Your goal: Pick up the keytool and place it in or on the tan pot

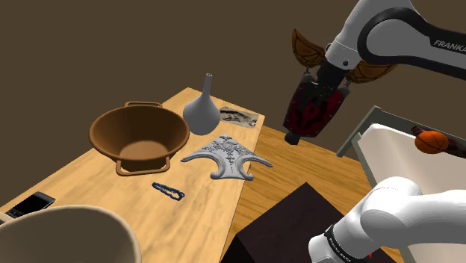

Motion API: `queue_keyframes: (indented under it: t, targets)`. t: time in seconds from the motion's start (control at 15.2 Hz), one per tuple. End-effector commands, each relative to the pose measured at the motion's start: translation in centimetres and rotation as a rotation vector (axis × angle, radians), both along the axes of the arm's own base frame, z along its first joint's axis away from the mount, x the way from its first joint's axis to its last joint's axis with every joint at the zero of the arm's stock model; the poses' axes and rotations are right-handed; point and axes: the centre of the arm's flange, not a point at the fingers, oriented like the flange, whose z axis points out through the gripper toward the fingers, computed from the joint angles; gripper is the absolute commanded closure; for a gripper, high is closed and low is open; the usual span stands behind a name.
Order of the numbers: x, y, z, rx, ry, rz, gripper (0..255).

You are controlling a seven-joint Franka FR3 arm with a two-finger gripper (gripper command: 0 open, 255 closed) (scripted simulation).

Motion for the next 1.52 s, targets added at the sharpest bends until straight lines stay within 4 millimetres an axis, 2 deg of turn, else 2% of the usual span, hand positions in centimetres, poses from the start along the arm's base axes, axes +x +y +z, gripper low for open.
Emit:
queue_keyframes:
  t: [0.0,0.73,1.45]
  targets:
    - [0.0,0.0,0.0,0.0,0.0,0.0,0]
    - [4.6,10.3,-8.4,0.014,-0.01,0.144,0]
    - [7.8,21.4,-16.5,0.029,-0.02,0.288,0]
